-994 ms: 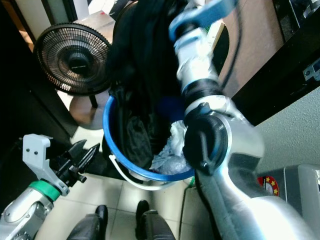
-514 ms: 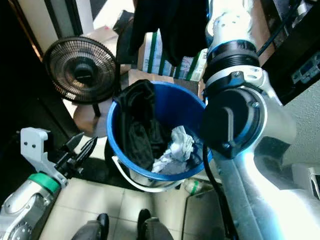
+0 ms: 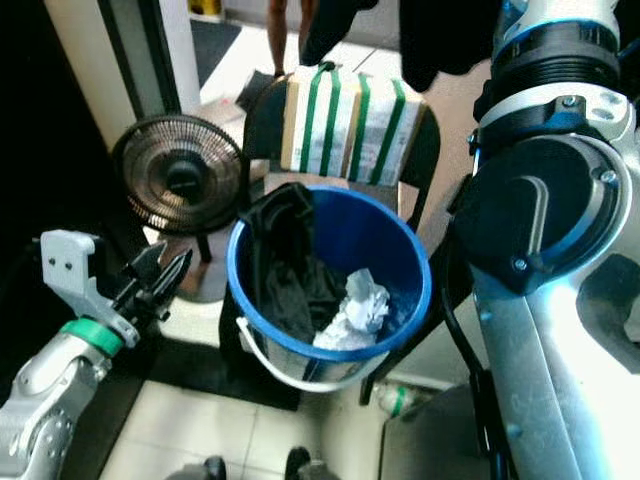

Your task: Clothes washing

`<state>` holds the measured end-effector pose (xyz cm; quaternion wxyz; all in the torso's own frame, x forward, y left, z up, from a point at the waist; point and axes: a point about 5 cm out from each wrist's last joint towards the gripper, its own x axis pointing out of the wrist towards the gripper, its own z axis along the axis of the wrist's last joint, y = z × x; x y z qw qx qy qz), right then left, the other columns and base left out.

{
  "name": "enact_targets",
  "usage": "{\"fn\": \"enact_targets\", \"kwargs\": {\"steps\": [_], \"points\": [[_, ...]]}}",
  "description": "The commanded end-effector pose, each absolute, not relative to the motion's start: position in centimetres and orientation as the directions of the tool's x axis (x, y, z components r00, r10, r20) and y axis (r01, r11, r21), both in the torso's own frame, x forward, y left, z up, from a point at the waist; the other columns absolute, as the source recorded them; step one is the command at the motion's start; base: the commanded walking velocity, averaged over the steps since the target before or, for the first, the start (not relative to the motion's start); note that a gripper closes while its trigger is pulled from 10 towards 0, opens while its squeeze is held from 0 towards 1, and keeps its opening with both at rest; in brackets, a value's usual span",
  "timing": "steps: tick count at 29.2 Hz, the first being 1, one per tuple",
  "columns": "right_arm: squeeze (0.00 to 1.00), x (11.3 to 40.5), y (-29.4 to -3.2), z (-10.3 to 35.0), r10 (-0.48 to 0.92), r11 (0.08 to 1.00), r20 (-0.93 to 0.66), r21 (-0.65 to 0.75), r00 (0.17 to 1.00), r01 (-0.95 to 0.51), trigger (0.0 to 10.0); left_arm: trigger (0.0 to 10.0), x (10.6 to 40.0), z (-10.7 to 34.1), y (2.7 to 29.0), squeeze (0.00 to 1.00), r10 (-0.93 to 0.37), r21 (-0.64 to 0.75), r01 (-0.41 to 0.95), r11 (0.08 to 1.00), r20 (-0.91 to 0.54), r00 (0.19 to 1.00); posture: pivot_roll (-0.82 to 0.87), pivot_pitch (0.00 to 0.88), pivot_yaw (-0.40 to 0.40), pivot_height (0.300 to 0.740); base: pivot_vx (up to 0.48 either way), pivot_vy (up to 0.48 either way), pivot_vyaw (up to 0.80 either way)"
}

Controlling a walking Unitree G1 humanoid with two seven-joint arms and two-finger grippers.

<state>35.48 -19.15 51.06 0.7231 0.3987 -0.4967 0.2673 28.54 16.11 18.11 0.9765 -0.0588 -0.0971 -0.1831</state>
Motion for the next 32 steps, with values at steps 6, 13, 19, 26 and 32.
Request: {"fn": "enact_targets", "kwargs": {"steps": [6, 13, 19, 26, 32], "points": [[0.00, 38.3, -18.9, 42.8, 0.107, 0.717, 0.842, 0.303, 0.529, -0.628, 0.0, 10.0, 28.0, 17.9, 16.3, 0.00, -0.341, -0.050, 0.357, 0.933, 0.196, 0.919, 0.10, 0.054, 0.020, 0.740, 0.000, 0.000, 0.00], [0.00, 38.6, -19.5, 38.8, 0.085, 0.751, 0.783, 0.356, 0.617, -0.556, 0.0, 10.0, 27.9, 18.0, 16.1, 0.00, -0.348, -0.051, 0.365, 0.930, 0.201, 0.916, 0.10, 0.051, 0.025, 0.740, 0.000, 0.000, 0.00], [0.00, 38.1, -19.4, 37.5, 0.050, 0.785, 0.755, 0.374, 0.653, -0.493, 0.0, 10.0, 28.1, 18.6, 16.2, 0.00, -0.331, -0.073, 0.355, 0.932, 0.225, 0.916, 0.10, 0.045, 0.025, 0.740, 0.000, 0.000, 0.00], [0.00, 36.9, -19.2, 34.3, 0.119, 0.950, 0.688, 0.132, 0.716, -0.284, 0.0, 10.0, 28.2, 19.6, 16.2, 0.00, -0.316, -0.078, 0.344, 0.936, 0.252, 0.915, 0.10, 0.038, 0.014, 0.740, 0.000, 0.000, 0.00], [0.00, 35.8, -19.4, 31.2, 0.196, 0.916, 0.650, 0.146, 0.734, -0.373, 0.0, 10.0, 27.7, 19.6, 15.8, 0.00, -0.318, -0.089, 0.350, 0.932, 0.257, 0.912, 0.10, 0.033, 0.012, 0.740, 0.000, 0.000, 0.00]]}}
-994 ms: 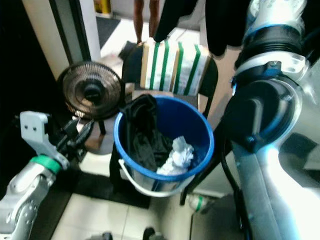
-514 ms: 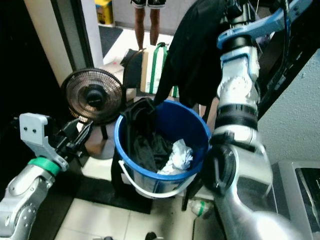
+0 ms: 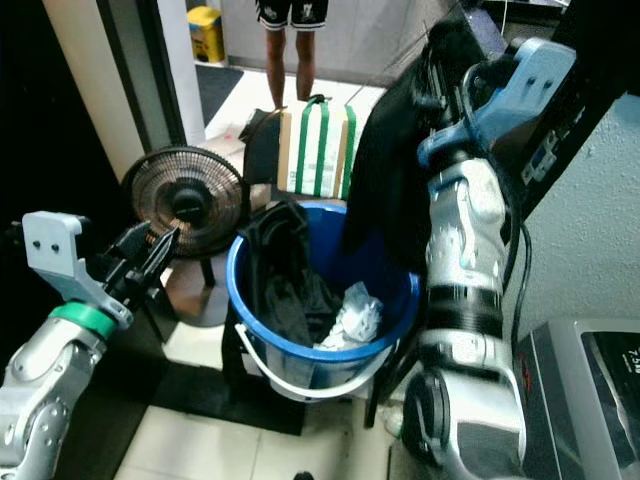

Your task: Clothes washing

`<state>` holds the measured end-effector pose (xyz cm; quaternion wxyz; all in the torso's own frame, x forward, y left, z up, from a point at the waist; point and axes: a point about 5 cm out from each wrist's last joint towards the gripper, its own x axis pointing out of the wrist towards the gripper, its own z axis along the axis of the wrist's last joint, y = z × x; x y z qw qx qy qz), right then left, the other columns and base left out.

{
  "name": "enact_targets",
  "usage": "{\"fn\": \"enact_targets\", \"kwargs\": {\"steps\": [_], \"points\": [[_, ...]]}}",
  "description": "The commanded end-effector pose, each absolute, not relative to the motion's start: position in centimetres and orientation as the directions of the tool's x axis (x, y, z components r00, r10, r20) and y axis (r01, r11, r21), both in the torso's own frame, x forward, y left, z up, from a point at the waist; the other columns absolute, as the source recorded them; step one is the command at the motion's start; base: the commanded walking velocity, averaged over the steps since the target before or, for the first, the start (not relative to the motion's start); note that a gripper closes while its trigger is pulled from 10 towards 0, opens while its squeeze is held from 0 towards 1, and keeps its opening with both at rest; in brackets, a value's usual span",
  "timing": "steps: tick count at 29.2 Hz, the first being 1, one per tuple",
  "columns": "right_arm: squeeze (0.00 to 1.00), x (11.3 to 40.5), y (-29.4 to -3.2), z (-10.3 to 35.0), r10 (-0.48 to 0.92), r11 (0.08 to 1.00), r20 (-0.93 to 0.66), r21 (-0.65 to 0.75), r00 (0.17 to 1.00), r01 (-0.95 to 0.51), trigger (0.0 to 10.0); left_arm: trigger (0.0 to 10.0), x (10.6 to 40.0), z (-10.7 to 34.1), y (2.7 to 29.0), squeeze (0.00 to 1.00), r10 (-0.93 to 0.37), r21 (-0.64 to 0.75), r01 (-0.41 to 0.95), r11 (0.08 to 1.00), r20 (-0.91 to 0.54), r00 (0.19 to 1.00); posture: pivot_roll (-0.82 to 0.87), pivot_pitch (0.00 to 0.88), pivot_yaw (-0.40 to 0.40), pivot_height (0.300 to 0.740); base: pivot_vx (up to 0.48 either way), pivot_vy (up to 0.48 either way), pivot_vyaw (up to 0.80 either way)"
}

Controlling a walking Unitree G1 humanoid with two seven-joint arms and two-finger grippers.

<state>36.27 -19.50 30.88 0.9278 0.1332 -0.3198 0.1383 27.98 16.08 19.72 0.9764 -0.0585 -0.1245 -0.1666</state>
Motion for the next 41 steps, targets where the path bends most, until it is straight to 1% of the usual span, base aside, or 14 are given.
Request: {"fn": "enact_targets", "kwargs": {"steps": [1, 6, 9, 10, 12, 13, 14, 17, 27, 28, 29, 30, 37, 41], "points": [[0.00, 35.4, -19.5, 30.6, 0.203, 0.915, 0.640, 0.145, 0.741, -0.377, 0.0, 10.0, 27.6, 19.6, 15.7, 0.00, -0.319, -0.093, 0.352, 0.931, 0.258, 0.912, 0.10, 0.030, 0.012, 0.740, 0.000, 0.000, 0.00], [0.00, 34.2, -19.3, 28.7, 0.192, 0.923, 0.600, 0.159, 0.776, -0.351, 0.0, 10.0, 27.2, 19.5, 15.3, 0.00, -0.320, -0.105, 0.356, 0.928, 0.262, 0.911, 0.09, 0.018, 0.010, 0.740, 0.000, 0.000, 0.00], [0.00, 33.1, -19.0, 28.2, 0.141, 0.930, 0.596, 0.193, 0.790, -0.312, 0.0, 10.0, 27.0, 19.6, 15.4, 0.00, -0.300, -0.118, 0.341, 0.933, 0.272, 0.914, 0.09, 0.000, -0.005, 0.740, 0.000, 0.000, 0.00], [0.00, 32.9, -19.4, 28.4, 0.079, 0.942, 0.599, 0.217, 0.796, -0.257, 0.0, 10.0, 27.0, 19.8, 15.6, 0.00, -0.282, -0.118, 0.325, 0.938, 0.282, 0.917, 0.09, 0.000, -0.016, 0.740, 0.000, 0.000, 0.00], [0.00, 32.7, -19.8, 28.6, 0.037, 0.947, 0.600, 0.235, 0.799, -0.220, 0.0, 10.0, 27.0, 19.9, 15.8, 0.00, -0.270, -0.118, 0.314, 0.942, 0.288, 0.919, 0.09, 0.000, -0.016, 0.740, 0.000, 0.000, 0.00], [0.00, 32.7, -20.5, 27.9, 0.022, 0.969, 0.572, 0.191, 0.820, -0.159, 0.0, 10.0, 27.0, 20.1, 16.2, 0.00, -0.250, -0.116, 0.294, 0.949, 0.297, 0.922, 0.10, 0.000, -0.033, 0.740, 0.000, 0.000, 0.00], [0.00, 32.7, -20.8, 27.3, 0.041, 0.981, 0.550, 0.138, 0.834, -0.139, 0.0, 10.0, 27.0, 20.2, 16.3, 0.00, -0.244, -0.116, 0.290, 0.950, 0.300, 0.922, 0.11, 0.000, -0.036, 0.740, 0.000, 0.000, 0.00], [0.00, 32.4, -21.1, 26.2, 0.070, 0.987, 0.525, 0.087, 0.848, -0.136, 0.0, 10.0, 26.8, 20.2, 16.4, 0.00, -0.238, -0.115, 0.283, 0.952, 0.302, 0.923, 0.11, 0.000, -0.039, 0.740, 0.000, 0.000, 0.00], [0.00, 30.0, -20.5, 24.9, 0.104, 0.979, 0.487, 0.103, 0.867, -0.175, 0.0, 10.0, 26.0, 19.9, 16.3, 0.00, -0.225, -0.133, 0.271, 0.953, 0.284, 0.932, 0.09, 0.000, -0.023, 0.740, 0.000, 0.000, 0.00], [0.00, 30.1, -20.3, 25.0, 0.095, 0.982, 0.484, 0.100, 0.870, -0.163, 2.2, 10.0, 26.2, 19.9, 16.3, 0.00, -0.217, -0.139, 0.263, 0.955, 0.279, 0.935, 0.09, 0.000, -0.022, 0.740, 0.000, 0.000, 0.00], [0.00, 30.1, -20.3, 25.0, 0.095, 0.982, 0.484, 0.100, 0.870, -0.163, 2.2, 10.0, 26.2, 19.9, 16.3, 0.00, -0.217, -0.139, 0.263, 0.955, 0.279, 0.935, 0.09, 0.000, -0.022, 0.740, 0.000, 0.000, 0.00], [0.00, 30.4, -20.1, 25.0, 0.093, 0.983, 0.479, 0.096, 0.873, -0.157, 10.0, 10.0, 26.4, 20.0, 16.3, 0.00, -0.209, -0.140, 0.256, 0.957, 0.283, 0.936, 0.09, 0.000, -0.024, 0.740, 0.000, 0.000, 0.00], [0.00, 31.8, -19.5, 25.8, 0.104, 0.984, 0.487, 0.077, 0.867, -0.161, 10.0, 10.0, 27.6, 20.9, 16.7, 0.00, -0.181, -0.096, 0.219, 0.971, 0.303, 0.936, 0.10, 0.000, -0.028, 0.740, 0.000, 0.000, 0.00], [0.00, 32.3, -19.7, 26.4, 0.092, 0.986, 0.486, 0.079, 0.869, -0.149, 10.0, 10.0, 27.8, 21.3, 17.0, 0.00, -0.173, -0.090, 0.211, 0.973, 0.316, 0.933, 0.10, 0.000, -0.029, 0.740, 0.000, 0.000, -0.60]]}}
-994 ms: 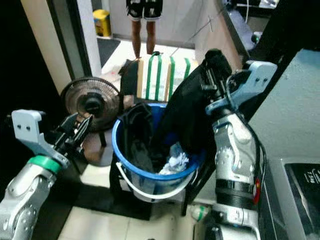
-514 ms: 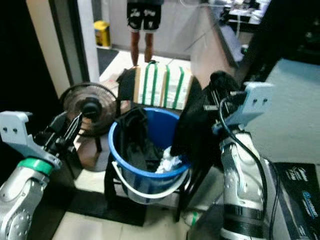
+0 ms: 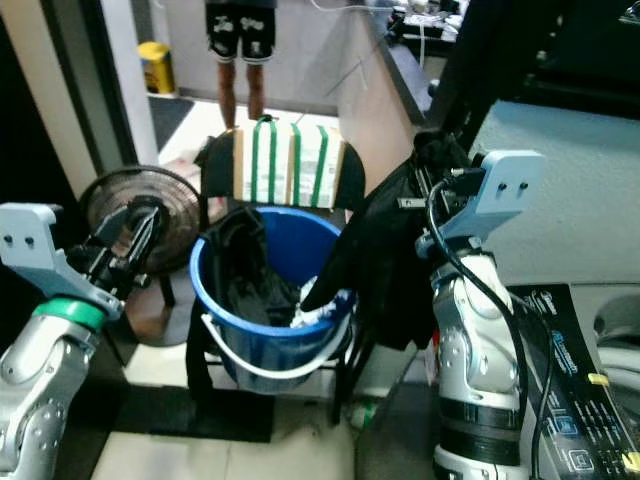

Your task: Clothes washing

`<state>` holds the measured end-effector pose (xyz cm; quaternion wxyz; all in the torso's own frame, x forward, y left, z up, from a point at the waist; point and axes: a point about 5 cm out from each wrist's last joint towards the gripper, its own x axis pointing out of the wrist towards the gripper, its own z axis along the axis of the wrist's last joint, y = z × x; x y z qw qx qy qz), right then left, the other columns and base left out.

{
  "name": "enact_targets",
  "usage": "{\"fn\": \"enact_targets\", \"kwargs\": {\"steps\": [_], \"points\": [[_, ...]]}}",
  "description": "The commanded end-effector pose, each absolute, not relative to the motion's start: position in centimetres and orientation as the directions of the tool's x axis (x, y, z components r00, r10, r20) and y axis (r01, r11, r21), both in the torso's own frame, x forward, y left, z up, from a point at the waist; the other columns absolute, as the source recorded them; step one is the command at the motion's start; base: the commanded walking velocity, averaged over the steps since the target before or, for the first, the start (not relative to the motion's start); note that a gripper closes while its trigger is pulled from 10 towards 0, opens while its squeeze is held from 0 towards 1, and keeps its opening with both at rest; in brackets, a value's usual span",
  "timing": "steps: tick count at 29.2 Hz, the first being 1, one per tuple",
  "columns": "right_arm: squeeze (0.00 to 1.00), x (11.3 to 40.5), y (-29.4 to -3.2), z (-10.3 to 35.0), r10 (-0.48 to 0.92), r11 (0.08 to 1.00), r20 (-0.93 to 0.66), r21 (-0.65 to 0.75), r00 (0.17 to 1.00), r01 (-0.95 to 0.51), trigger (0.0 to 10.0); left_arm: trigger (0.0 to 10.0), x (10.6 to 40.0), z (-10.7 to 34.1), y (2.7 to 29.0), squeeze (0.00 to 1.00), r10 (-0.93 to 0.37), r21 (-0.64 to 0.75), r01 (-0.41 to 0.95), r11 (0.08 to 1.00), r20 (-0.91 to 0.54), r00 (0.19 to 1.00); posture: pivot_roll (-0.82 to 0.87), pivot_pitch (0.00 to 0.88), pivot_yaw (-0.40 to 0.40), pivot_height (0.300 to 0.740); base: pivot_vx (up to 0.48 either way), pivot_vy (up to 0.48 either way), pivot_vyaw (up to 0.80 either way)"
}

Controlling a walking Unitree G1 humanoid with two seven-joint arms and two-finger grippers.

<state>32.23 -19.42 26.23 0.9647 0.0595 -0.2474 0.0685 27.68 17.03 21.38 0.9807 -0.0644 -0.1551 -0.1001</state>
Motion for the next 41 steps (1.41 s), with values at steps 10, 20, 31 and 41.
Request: {"fn": "enact_targets", "kwargs": {"steps": [10, 20, 31, 41], "points": [[0.00, 33.7, -19.1, 28.6, 0.078, 0.984, 0.508, 0.101, 0.858, -0.149, 10.0, 10.0, 28.2, 21.7, 16.9, 0.00, -0.175, -0.090, 0.214, 0.973, 0.323, 0.930, 0.10, 0.000, -0.033, 0.740, 0.000, 0.000, -0.80], [0.00, 34.3, -19.4, 28.1, 0.041, 0.986, 0.485, 0.124, 0.874, -0.115, 10.0, 10.0, 28.7, 21.7, 17.2, 0.00, -0.163, -0.066, 0.192, 0.979, 0.302, 0.939, 0.11, 0.000, -0.038, 0.740, 0.000, 0.000, -0.80], [0.00, 35.1, -20.6, 28.4, -0.008, 0.989, 0.472, 0.133, 0.881, -0.063, 10.0, 10.0, 28.7, 21.5, 17.4, 0.00, -0.155, -0.066, 0.180, 0.981, 0.282, 0.947, 0.12, 0.000, -0.034, 0.740, 0.000, 0.000, -0.80], [0.00, 35.0, -20.0, 26.6, 0.021, 0.991, 0.420, 0.108, 0.907, -0.073, 10.0, 10.0, 29.1, 20.8, 17.3, 0.00, -0.163, 0.000, 0.168, 0.986, 0.226, 0.960, 0.12, 0.000, -0.022, 0.740, 0.000, 0.000, -0.80]]}}
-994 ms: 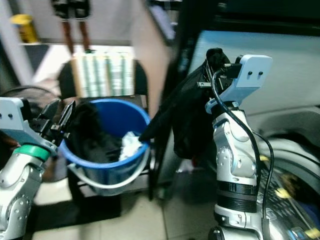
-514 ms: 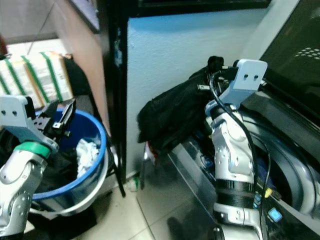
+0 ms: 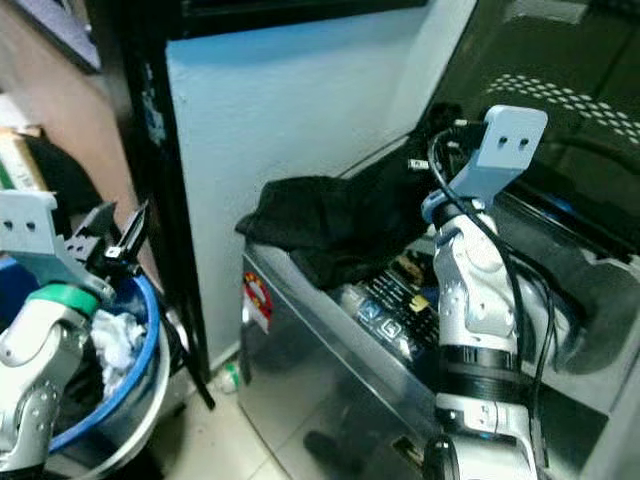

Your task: Clothes washing

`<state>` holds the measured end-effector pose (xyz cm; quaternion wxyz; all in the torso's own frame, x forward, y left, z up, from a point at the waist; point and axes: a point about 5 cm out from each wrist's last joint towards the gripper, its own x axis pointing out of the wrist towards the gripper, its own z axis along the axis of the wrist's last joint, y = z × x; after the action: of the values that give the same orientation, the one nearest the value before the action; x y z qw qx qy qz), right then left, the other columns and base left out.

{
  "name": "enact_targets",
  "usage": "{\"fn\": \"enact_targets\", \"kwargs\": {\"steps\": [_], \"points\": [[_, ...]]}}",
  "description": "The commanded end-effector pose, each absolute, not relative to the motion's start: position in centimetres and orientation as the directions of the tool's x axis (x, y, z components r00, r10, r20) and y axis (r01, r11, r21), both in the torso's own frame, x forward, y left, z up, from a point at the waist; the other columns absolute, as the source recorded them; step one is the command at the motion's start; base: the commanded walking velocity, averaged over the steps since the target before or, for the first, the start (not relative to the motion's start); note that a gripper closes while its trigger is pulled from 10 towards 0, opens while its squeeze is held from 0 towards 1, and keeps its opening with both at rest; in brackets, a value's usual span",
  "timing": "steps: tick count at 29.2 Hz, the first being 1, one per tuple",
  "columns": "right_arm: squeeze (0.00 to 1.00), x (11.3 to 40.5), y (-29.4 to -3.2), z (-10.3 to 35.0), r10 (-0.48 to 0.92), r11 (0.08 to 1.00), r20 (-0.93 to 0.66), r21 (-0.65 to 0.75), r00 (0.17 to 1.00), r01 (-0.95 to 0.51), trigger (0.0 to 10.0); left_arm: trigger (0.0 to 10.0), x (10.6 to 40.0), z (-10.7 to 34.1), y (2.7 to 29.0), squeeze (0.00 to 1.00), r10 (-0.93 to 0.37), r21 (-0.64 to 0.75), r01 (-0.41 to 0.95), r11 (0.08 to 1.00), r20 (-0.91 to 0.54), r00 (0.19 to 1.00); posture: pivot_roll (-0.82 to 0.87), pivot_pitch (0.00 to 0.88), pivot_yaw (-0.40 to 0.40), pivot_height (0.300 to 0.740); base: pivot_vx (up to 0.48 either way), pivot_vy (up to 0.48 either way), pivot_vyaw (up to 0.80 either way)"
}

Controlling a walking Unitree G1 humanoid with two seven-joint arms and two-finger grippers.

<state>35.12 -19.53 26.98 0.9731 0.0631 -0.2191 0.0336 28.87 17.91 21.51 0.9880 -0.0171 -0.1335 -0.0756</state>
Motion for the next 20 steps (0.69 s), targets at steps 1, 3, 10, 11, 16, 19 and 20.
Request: {"fn": "enact_targets", "kwargs": {"steps": [1, 3, 10, 11, 16, 19, 20], "points": [[0.00, 34.94, -19.98, 26.57, 0.021, 0.991, 0.418, 0.109, 0.908, -0.073, 10.0, 10.0, 29.10, 20.72, 17.40, 0.00, -0.161, 0.001, 0.165, 0.986, 0.225, 0.961, 0.12, 0.000, -0.019, 0.740, 0.000, 0.000, -0.80], [0.00, 34.94, -19.95, 26.53, 0.021, 0.991, 0.417, 0.110, 0.909, -0.073, 10.0, 10.0, 29.11, 20.71, 17.44, 0.00, -0.158, -0.001, 0.163, 0.987, 0.225, 0.961, 0.12, 0.000, -0.019, 0.740, 0.000, 0.000, -0.80], [0.00, 34.88, -19.92, 26.32, 0.011, 0.991, 0.412, 0.117, 0.911, -0.064, 10.0, 10.0, 29.08, 20.61, 17.69, 0.00, -0.152, 0.008, 0.154, 0.988, 0.214, 0.965, 0.12, 0.000, -0.006, 0.740, 0.000, 0.000, -0.80], [0.00, 34.87, -19.90, 26.26, 0.008, 0.991, 0.410, 0.121, 0.912, -0.063, 10.0, 10.0, 29.17, 20.44, 17.89, 0.00, -0.136, 0.013, 0.136, 0.991, 0.202, 0.970, 0.12, 0.000, -0.006, 0.740, 0.000, 0.000, -0.80], [0.00, 34.59, -19.44, 25.99, 0.015, 0.990, 0.405, 0.121, 0.914, -0.070, 10.0, 10.0, 29.36, 20.12, 18.37, 0.00, -0.101, 0.004, 0.102, 0.995, 0.185, 0.978, 0.12, 0.000, -0.003, 0.740, 0.000, 0.000, -0.80], [0.00, 34.46, -19.32, 25.88, 0.019, 0.990, 0.403, 0.119, 0.915, -0.073, 10.0, 10.0, 29.38, 20.05, 18.38, 0.00, -0.100, 0.008, 0.100, 0.995, 0.182, 0.978, 0.12, 0.000, -0.003, 0.740, 0.000, 0.000, -0.80], [0.00, 34.42, -19.30, 25.84, 0.019, 0.990, 0.401, 0.118, 0.916, -0.073, 10.0, 10.0, 29.38, 20.01, 18.37, 0.00, -0.101, 0.008, 0.101, 0.995, 0.181, 0.978, 0.12, 0.000, -0.003, 0.740, 0.000, 0.000, -0.80]]}}
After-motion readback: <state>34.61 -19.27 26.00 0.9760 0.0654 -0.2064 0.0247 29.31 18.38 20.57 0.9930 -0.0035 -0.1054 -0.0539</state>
